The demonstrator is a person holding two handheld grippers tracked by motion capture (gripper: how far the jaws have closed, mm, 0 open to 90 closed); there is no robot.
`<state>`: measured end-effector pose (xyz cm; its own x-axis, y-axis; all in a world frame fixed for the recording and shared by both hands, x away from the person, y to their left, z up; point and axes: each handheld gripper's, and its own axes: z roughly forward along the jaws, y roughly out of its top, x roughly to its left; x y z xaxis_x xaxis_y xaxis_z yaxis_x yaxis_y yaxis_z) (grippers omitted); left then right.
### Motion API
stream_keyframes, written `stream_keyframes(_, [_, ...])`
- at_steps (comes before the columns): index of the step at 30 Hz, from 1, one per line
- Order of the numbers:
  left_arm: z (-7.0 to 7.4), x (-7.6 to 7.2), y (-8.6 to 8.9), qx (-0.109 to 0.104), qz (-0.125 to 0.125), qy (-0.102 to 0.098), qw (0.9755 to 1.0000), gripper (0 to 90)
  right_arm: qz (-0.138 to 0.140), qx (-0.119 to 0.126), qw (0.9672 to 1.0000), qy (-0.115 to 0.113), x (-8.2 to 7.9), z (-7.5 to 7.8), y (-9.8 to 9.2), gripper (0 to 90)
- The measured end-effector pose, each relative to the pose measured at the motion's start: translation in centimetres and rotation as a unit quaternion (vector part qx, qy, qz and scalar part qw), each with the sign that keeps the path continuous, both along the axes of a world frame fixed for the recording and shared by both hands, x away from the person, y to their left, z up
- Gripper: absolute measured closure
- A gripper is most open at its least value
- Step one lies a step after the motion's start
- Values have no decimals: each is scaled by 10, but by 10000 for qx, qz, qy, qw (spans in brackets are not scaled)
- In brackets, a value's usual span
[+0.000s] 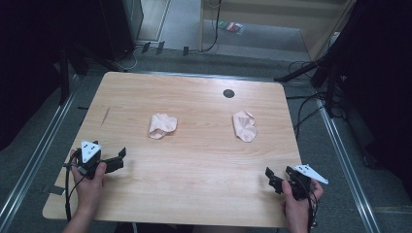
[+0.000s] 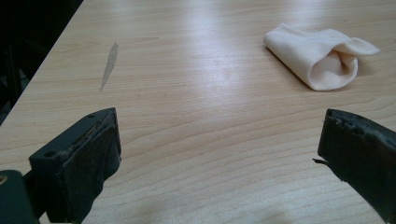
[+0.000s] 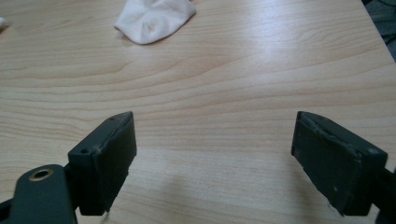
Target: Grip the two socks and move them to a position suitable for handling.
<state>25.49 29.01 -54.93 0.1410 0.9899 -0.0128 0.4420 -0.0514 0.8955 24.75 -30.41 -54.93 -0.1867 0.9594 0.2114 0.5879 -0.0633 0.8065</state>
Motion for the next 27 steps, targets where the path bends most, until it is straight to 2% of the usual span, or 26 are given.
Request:
stream_keyframes(5, [0, 0, 0, -28, 16, 17, 10000, 0, 13, -27, 9999, -136, -2, 1, 1, 141])
stream_keyframes(7, [0, 1, 1, -37, 32, 30, 10000, 0, 18, 39, 9997, -246, -3, 5, 2, 141])
stream_keyframes(8, [0, 0, 1, -49, 44, 15, 10000, 0, -16, 96, 9994, -337, -3, 11, 6, 141])
stream_keyframes(10, [0, 0, 1, -54, 43, 17, 10000, 0, -13, 188, 9992, -360, -3, 14, 8, 141])
stream_keyframes(15, [0, 1, 1, -49, 62, 32, 10000, 0, 142, 193, 9971, -721, 7, 44, 29, 147])
stream_keyframes(17, [0, 1, 1, -54, 74, 27, 10000, 0, 220, 109, 9962, -840, 17, 56, 39, 162])
stream_keyframes(19, [0, 1, 1, -62, 78, 31, 9999, 0, 257, 74, 9965, -789, 35, 65, 51, 189])
stream_keyframes(20, [0, 1, 1, -62, 79, 38, 9999, 0, 247, 77, 9970, -735, 42, 66, 56, 202])
stream_keyframes(21, [0, 1, 1, -62, 79, 38, 9999, 0, 247, 77, 9970, -735, 42, 66, 56, 202])
stream_keyframes(22, [0, 1, 1, -58, 76, 46, 9999, 0, 302, 93, 9969, -717, 56, 67, 65, 238])
stream_keyframes(23, [0, 1, 1, -58, 76, 46, 9999, 0, 302, 93, 9969, -717, 56, 67, 65, 238])
stream_keyframes(25, [0, 1, 1, -10, 53, 92, 9999, 0, 305, -60, 9972, -677, 76, 64, 78, 270])
stream_keyframes(27, [0, 1, 0, -7, 54, 88, 9999, 0, 309, -74, 9974, -649, 82, 62, 82, 273])
